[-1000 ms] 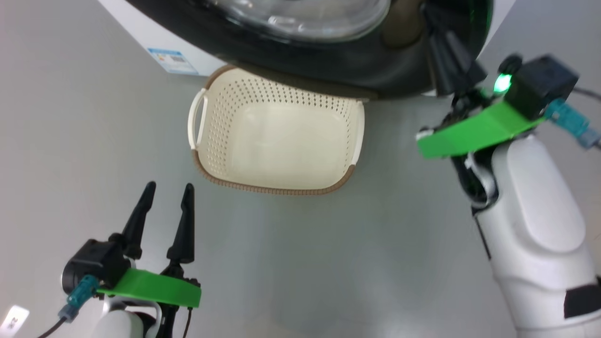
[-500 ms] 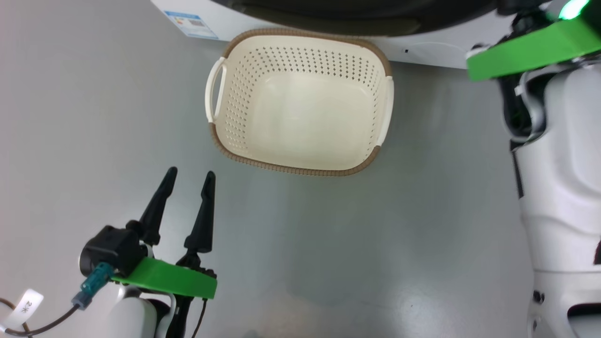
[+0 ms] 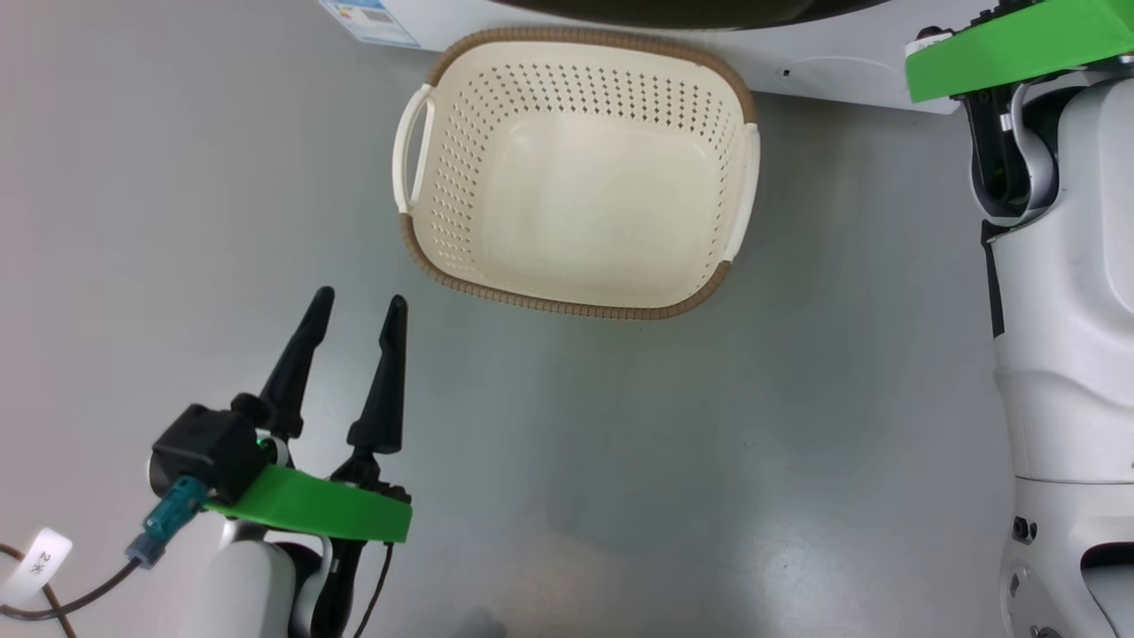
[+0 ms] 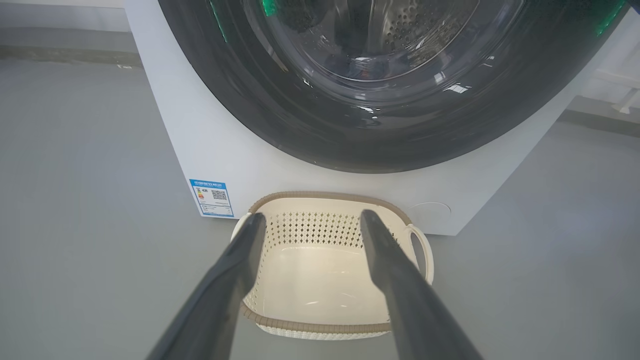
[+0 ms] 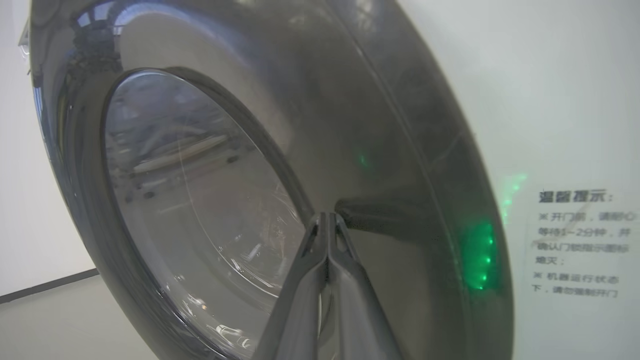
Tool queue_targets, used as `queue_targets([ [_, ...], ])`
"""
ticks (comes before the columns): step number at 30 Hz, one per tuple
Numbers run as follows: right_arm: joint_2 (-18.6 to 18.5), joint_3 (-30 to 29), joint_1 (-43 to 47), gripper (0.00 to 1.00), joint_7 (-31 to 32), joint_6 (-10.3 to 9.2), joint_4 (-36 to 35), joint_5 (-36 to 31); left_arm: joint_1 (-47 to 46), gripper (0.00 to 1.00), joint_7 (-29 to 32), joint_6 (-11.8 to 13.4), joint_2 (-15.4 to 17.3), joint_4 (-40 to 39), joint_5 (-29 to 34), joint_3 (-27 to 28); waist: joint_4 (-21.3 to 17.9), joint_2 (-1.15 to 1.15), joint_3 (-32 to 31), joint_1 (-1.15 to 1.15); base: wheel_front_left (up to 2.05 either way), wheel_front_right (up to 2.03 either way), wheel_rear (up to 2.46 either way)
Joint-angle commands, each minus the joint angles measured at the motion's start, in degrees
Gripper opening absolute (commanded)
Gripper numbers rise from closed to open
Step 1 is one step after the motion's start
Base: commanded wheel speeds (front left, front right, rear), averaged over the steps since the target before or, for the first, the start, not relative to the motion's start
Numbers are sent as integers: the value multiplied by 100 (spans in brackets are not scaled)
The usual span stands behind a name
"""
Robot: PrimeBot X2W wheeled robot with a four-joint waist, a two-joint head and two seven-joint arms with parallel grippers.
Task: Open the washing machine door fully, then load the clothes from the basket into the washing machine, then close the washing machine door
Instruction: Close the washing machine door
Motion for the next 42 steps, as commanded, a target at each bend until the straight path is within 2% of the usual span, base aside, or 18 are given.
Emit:
queue_targets([
  [1, 58, 108, -25, 0, -20, -48, -154, 3, -19, 100, -36, -8, 122, -133, -18, 210, -57, 0, -78, 0, 0, 0, 0],
  [15, -31, 1026, 1180, 0, -20, -48, -366, 505, 113, 100, -36, -9, 122, -178, 176, 399, -401, 0, -683, 0, 0, 0, 0],
  [29, -10, 1279, 2728, 0, -20, -48, -739, 652, 486, 100, -36, -9, 132, -177, 432, 579, -885, 0, -1532, 0, 0, 0, 0],
  [30, -3, 1252, 2820, 22, -20, -48, -762, 622, 523, 100, -36, -9, 135, -167, 438, 593, -924, 0, -1592, 0, 0, 0, 0],
  [31, 15, 1202, 2911, 47, -20, -48, -790, 604, 555, 100, -36, -9, 143, -156, 441, 607, -964, 0, -1647, 0, 0, 0, 0],
  [32, 28, 1168, 2996, 99, -20, -48, -826, 559, 583, 100, -36, -9, 149, -150, 441, 623, -1004, 0, -1700, 0, 0, 0, 0],
  [42, 233, 788, 4006, 100, -21, -48, -1163, 384, 1010, 100, -36, -9, 178, -65, 564, 907, -1445, 0, -2362, 0, 0, 0, 0],
])
